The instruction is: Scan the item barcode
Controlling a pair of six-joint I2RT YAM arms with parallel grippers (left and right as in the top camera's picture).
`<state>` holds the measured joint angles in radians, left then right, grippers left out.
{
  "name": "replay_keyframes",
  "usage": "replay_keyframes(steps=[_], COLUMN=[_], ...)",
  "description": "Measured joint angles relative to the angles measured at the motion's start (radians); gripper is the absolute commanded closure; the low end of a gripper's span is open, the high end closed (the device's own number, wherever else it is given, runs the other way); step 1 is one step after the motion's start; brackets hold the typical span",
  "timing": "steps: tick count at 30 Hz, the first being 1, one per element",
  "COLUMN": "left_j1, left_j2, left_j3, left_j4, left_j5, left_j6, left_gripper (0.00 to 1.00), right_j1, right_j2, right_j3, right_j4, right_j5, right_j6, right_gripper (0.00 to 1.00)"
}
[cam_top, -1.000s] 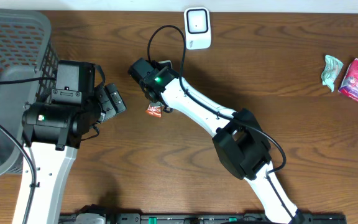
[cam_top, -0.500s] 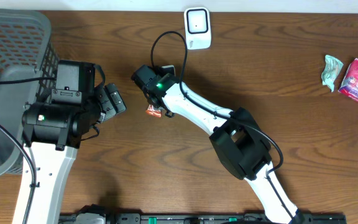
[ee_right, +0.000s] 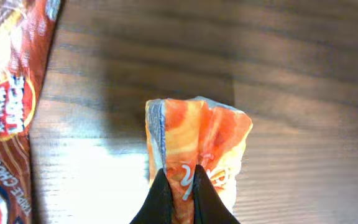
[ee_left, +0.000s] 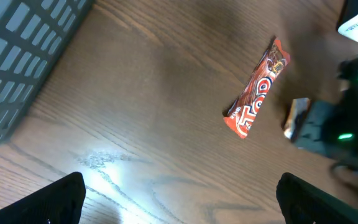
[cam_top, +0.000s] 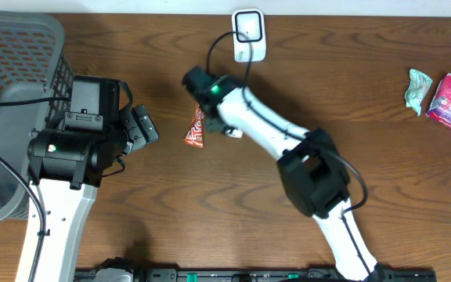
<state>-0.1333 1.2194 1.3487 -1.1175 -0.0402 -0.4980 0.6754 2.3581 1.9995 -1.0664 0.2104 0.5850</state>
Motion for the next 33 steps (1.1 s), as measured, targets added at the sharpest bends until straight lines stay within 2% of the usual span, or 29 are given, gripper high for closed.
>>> replay_keyframes(steps=[11, 16, 21, 26, 29, 33], left_j1=[0.0, 0.0, 0.0, 0.0, 0.0, 0.0], left_j2=[0.0, 0.0, 0.0, 0.0, 0.0, 0.0], left_j3=[0.0, 0.0, 0.0, 0.0, 0.0, 0.0], left_j4=[0.0, 0.0, 0.0, 0.0, 0.0, 0.0], left_j5=[0.0, 0.0, 0.0, 0.0, 0.0, 0.0], left_j6=[0.0, 0.0, 0.0, 0.0, 0.0, 0.0], left_gripper=[0.02, 0.02, 0.02, 0.02, 0.02, 0.02], right_j1=[-0.264, -0.332, -0.355, -0.399, -0.443, -0.489], right_j2=[0.001, 0.001, 0.001, 0.002, 0.002, 0.002], right_j3=[0.065, 0.032, -0.122, -0.282, -0.309, -0.312], right_j4=[-0.086, -0.042, 0.138, 0.301, 0.301, 0.266], right_j5=[-0.711, -0.912, -1.07, -1.177, -1.191, -1.128], right_j6=[-0.38, -0.491, -0.517, -0.465, -0.445, -0.408], right_gripper=[0.99, 0.99, 0.99, 0.98, 0.89, 0.81])
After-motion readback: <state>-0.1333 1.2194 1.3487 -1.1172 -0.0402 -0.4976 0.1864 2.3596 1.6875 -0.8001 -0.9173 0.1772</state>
